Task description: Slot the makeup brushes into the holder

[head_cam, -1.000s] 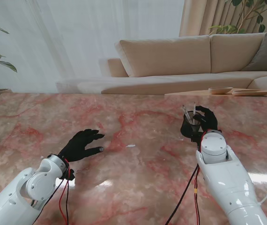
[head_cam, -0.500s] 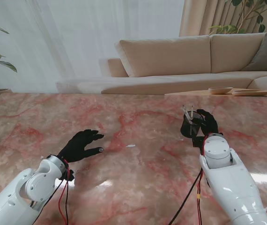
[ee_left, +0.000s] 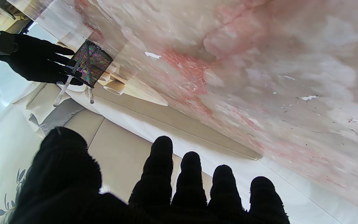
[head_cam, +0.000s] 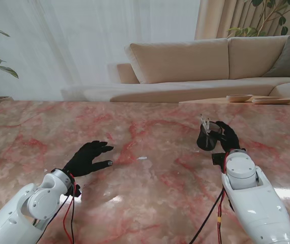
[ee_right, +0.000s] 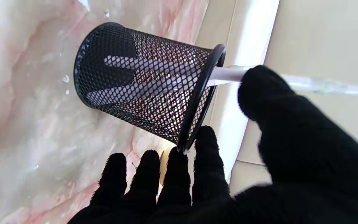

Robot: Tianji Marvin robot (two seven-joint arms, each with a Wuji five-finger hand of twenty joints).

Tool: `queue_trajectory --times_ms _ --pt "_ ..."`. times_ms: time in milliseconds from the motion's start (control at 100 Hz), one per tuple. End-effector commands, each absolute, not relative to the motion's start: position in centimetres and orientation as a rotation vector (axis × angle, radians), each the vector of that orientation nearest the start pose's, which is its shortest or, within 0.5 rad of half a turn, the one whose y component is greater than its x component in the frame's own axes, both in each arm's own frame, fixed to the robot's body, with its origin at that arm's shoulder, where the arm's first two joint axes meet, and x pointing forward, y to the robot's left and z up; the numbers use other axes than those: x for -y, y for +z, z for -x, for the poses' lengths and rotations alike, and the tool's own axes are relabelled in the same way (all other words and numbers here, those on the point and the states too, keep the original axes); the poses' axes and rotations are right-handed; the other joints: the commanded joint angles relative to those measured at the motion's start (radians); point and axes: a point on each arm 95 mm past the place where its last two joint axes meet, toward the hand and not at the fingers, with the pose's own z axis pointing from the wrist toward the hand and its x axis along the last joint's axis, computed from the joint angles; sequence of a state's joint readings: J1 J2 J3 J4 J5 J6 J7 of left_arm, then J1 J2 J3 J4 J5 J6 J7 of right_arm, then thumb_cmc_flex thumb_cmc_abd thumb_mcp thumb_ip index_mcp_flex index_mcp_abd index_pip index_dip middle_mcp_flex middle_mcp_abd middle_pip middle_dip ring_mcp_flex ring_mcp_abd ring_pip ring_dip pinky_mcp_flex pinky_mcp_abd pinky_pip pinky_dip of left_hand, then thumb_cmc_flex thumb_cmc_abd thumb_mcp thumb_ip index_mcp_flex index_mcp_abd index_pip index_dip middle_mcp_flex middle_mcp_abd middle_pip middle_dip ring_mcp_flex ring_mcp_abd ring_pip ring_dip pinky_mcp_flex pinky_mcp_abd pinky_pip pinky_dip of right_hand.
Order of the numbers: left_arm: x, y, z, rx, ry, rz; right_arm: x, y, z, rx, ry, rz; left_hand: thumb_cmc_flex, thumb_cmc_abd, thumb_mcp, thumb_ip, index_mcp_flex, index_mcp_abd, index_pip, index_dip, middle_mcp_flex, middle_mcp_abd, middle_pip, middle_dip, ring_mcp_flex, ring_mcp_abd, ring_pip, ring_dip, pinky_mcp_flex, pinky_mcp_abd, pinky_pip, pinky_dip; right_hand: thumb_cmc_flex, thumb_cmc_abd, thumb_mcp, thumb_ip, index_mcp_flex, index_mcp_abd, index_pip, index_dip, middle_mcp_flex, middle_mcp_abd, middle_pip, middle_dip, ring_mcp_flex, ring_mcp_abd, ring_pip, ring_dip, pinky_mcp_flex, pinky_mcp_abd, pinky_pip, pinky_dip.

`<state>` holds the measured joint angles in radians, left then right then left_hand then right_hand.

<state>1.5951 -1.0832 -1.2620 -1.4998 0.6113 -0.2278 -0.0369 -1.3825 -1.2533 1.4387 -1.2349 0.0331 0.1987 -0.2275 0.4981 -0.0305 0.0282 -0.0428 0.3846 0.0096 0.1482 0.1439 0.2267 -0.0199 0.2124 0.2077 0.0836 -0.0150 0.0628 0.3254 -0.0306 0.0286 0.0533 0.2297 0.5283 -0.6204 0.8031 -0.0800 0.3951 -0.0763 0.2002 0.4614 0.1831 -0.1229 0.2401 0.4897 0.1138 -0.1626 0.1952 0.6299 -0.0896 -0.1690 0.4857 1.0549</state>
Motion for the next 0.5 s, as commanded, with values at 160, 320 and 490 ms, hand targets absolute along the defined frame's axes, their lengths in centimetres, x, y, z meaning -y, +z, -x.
queue_trajectory --times_ms 160,320,490 --pt "-2.33 -35.96 -38.85 -1.459 -1.76 1.557 11.62 -37.11 -45.67 0.246 -2.03 2.919 -0.005 0.042 -0.029 0.031 -0.012 -0.007 -0.013 -0.014 -0.03 -0.001 -0.023 -0.012 -0.035 -0.028 -0.027 0.001 -0.003 -0.005 -0.042 -0.021 -0.012 -0.005 -0.158 -0.012 -0.046 0.075 -0.009 -0.005 -0.02 -0.004 -0.008 0.007 -0.01 -0.008 0.004 0.018 -0.006 -0.026 0.001 0.003" --pt "-2.43 -35.94 -38.86 -1.459 -1.76 1.554 11.96 -37.26 -45.29 0.334 -2.032 2.959 -0.004 0.042 -0.029 0.031 -0.011 -0.007 -0.012 -0.014 -0.031 -0.002 -0.022 -0.012 -0.035 -0.028 -0.026 0.002 -0.003 -0.005 -0.041 -0.022 0.005 -0.008 -0.158 -0.021 -0.06 0.084 -0.02 -0.01 -0.024 -0.004 -0.011 0.004 -0.01 -0.005 0.009 0.013 -0.008 -0.024 0.006 0.009" --pt "-2.34 -36.01 -38.9 -1.461 -1.766 1.555 12.17 -37.31 -44.94 0.392 -2.043 2.979 -0.004 0.042 -0.029 0.031 -0.011 -0.006 -0.012 -0.014 -0.03 -0.001 -0.021 -0.011 -0.035 -0.028 -0.026 0.003 -0.003 -0.006 -0.041 -0.022 0.025 -0.014 -0.142 -0.02 -0.081 0.09 -0.034 -0.016 -0.026 -0.001 -0.017 0.0 -0.008 -0.002 0.014 0.009 -0.008 -0.024 0.009 0.014"
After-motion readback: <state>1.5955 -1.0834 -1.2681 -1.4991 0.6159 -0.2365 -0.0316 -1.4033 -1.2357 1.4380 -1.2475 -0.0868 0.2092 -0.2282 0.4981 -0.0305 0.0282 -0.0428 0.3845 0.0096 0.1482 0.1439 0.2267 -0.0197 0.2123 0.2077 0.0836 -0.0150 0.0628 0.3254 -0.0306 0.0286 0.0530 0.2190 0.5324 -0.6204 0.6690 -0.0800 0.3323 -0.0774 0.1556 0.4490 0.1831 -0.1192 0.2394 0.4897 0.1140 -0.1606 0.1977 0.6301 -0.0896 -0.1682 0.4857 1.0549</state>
